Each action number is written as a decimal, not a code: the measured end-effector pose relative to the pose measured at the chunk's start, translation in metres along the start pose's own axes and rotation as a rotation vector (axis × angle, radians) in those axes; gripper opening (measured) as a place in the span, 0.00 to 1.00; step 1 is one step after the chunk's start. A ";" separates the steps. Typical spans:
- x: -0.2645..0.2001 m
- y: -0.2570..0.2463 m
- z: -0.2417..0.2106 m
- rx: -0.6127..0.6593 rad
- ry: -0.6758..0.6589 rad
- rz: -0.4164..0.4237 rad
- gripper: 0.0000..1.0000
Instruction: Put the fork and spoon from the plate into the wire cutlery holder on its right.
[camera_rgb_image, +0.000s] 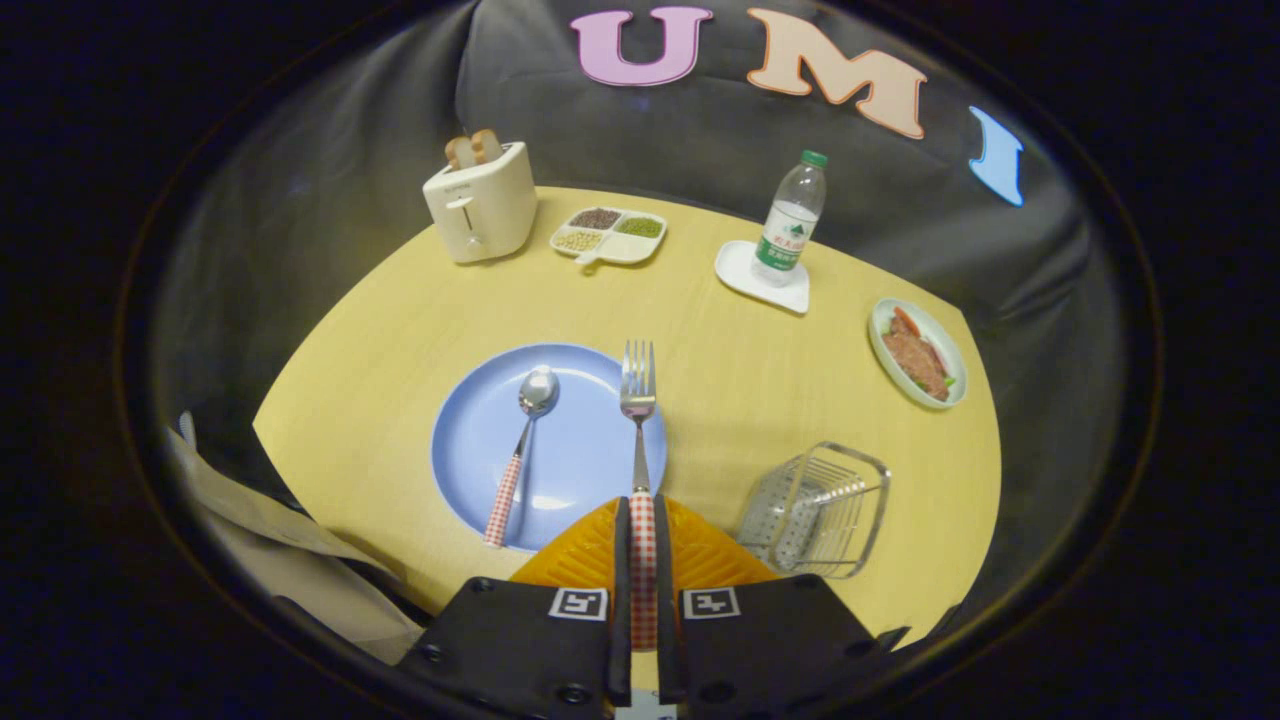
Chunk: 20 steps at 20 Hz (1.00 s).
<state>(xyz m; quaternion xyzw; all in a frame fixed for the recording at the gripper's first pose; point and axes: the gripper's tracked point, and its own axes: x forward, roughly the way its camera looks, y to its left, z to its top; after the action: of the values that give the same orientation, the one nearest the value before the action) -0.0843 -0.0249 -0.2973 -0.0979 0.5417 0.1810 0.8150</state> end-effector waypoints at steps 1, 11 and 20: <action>-0.004 -0.008 0.001 -0.008 0.002 -0.007 0.13; -0.041 -0.091 -0.027 -0.134 0.143 -0.027 0.13; -0.033 -0.115 -0.067 -0.183 0.379 0.019 0.13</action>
<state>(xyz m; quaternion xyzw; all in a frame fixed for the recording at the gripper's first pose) -0.1064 -0.1607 -0.2979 -0.1986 0.6674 0.2155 0.6846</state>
